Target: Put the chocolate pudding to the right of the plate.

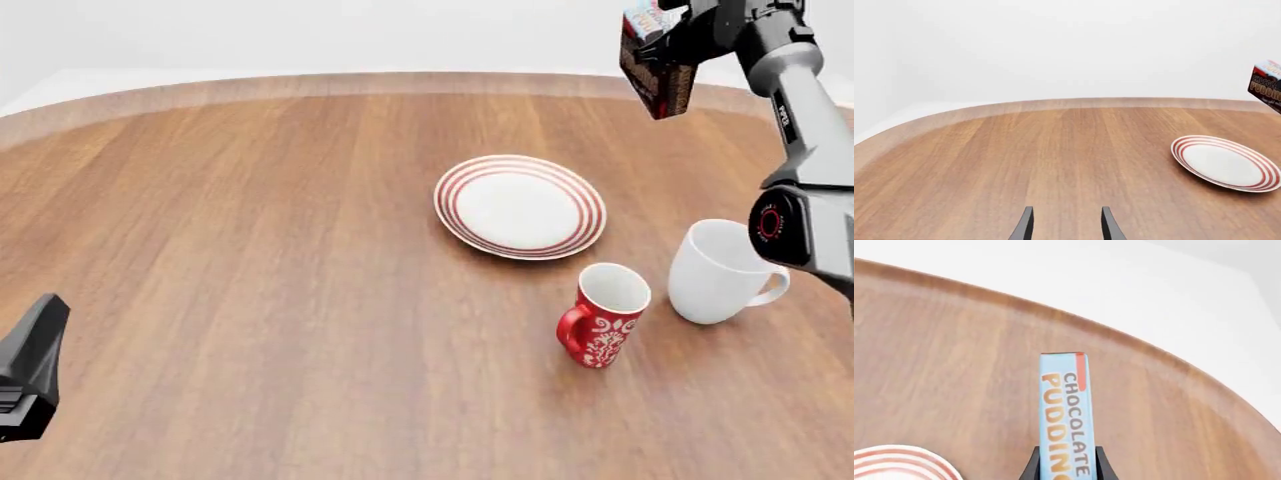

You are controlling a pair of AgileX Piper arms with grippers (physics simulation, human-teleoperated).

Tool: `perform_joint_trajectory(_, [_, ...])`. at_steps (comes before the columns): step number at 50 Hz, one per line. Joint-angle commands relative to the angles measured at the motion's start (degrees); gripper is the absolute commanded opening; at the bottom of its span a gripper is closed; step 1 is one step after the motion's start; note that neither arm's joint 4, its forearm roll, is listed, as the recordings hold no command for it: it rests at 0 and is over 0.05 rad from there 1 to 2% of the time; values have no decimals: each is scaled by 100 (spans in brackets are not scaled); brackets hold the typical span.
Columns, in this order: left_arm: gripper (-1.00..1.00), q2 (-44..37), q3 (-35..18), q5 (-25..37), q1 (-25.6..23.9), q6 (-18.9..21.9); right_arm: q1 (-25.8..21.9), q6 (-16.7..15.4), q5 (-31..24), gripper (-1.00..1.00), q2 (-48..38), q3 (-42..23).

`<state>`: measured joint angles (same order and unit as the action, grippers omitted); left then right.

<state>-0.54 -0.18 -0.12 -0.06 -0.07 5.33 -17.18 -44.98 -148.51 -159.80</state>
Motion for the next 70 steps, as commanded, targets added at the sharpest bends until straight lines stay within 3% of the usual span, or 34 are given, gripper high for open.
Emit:
perform_joint_trajectory(1, [100, 0, 0, 1, -1, 5, 170, -82, 1253, -100, 937, 2261])
perform_joint_trajectory(13, [100, 0, 0, 0, -1, 2, 224, -165, 2219, -100, 1823, 4174])
perform_joint_trajectory(28, [100, -2, 0, -2, -1, 2, 148, -237, 2964, -100, 2342, 5541])
perform_joint_trajectory(52, [100, 4, 1, 3, -1, 6, 224, -403, 3714, -100, 2702, 6895])
perform_joint_trajectory(70, [100, -1, -1, 0, -2, 9, 309, -377, 4064, -100, 2675, 7336])
